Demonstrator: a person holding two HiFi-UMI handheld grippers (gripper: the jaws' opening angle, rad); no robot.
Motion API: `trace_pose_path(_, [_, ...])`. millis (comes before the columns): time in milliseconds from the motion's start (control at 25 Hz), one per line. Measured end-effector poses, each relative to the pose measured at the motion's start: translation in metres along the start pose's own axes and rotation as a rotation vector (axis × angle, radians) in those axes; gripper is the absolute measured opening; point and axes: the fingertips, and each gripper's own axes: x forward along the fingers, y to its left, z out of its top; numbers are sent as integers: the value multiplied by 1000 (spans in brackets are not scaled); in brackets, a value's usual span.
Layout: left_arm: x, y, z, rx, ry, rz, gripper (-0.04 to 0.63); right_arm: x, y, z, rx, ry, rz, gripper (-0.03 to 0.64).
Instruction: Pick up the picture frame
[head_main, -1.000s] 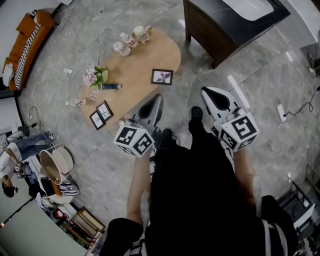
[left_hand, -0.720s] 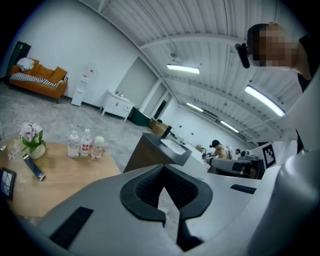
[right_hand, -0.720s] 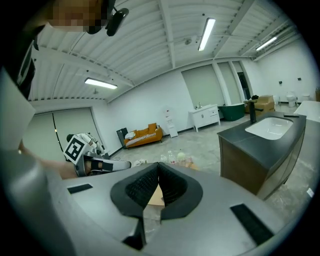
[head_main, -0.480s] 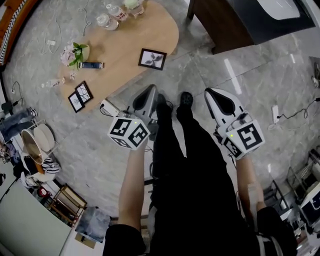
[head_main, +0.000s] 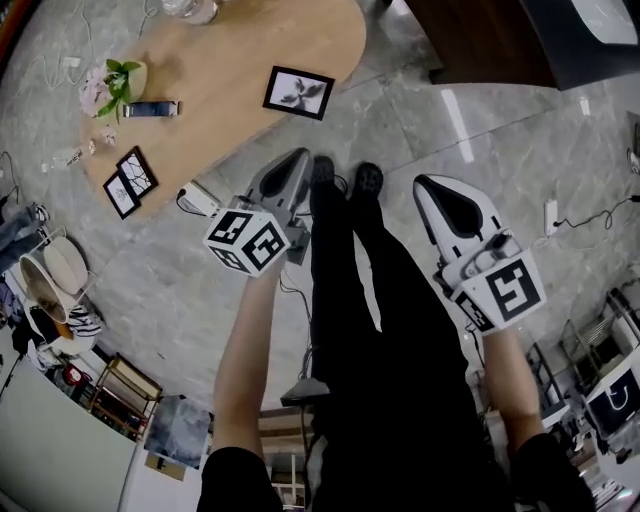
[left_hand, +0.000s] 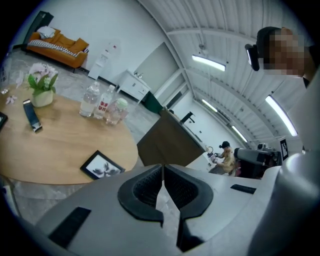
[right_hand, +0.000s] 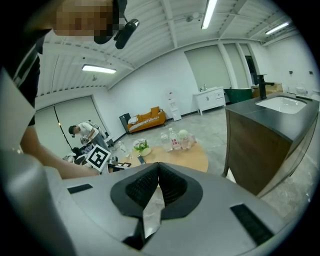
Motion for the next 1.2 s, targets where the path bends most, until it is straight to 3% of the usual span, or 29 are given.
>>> trace_pose_path(200, [39, 57, -42, -97, 14, 9, 25, 25, -11, -22, 21, 30, -21, 12])
trace_pose_path(320, [60, 89, -66, -190, 26, 16, 158, 39, -17, -34, 42, 41, -39, 12])
trace_pose_path(480, [85, 127, -92, -268, 45, 38, 201, 57, -26, -49, 70, 54, -66, 12])
trace_pose_path(840, [132, 181, -124, -475, 20, 10, 310, 95, -40, -78, 131, 85, -112, 12])
trace_pose_path(1000, [145, 200, -136, -498, 22, 13, 318, 106, -39, -85, 138, 100, -118, 12])
trace_pose_path(1200, [160, 190, -139, -535, 52, -70, 279, 110, -43, -90, 149, 113, -127, 12])
